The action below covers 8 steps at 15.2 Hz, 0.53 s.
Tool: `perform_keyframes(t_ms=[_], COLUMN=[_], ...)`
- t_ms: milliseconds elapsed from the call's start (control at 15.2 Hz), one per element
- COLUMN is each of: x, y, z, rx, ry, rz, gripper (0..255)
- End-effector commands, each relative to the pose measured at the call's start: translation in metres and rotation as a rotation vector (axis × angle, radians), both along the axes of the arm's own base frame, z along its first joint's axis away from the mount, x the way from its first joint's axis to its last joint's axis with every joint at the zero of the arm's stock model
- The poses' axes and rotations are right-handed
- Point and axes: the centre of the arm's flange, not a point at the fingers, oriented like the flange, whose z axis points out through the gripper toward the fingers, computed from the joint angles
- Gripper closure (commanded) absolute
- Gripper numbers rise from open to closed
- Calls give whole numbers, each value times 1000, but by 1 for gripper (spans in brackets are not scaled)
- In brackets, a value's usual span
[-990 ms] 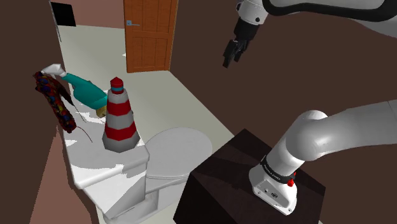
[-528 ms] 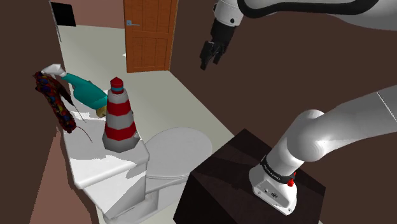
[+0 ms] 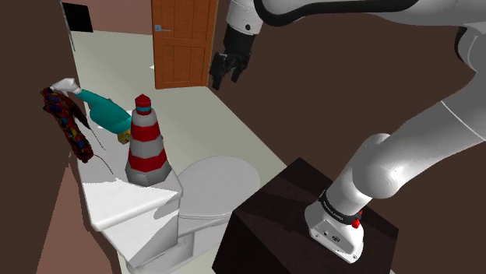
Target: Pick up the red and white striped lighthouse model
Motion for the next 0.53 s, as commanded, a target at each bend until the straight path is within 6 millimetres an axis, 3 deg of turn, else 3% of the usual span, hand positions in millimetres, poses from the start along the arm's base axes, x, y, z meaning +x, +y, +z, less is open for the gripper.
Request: perform_keyframes(t_ms=[0, 462], x=[10, 46], y=[24, 102], z=[-6, -21], rx=[13, 52], ry=[-1, -5], rz=[7, 34], gripper=[0, 0])
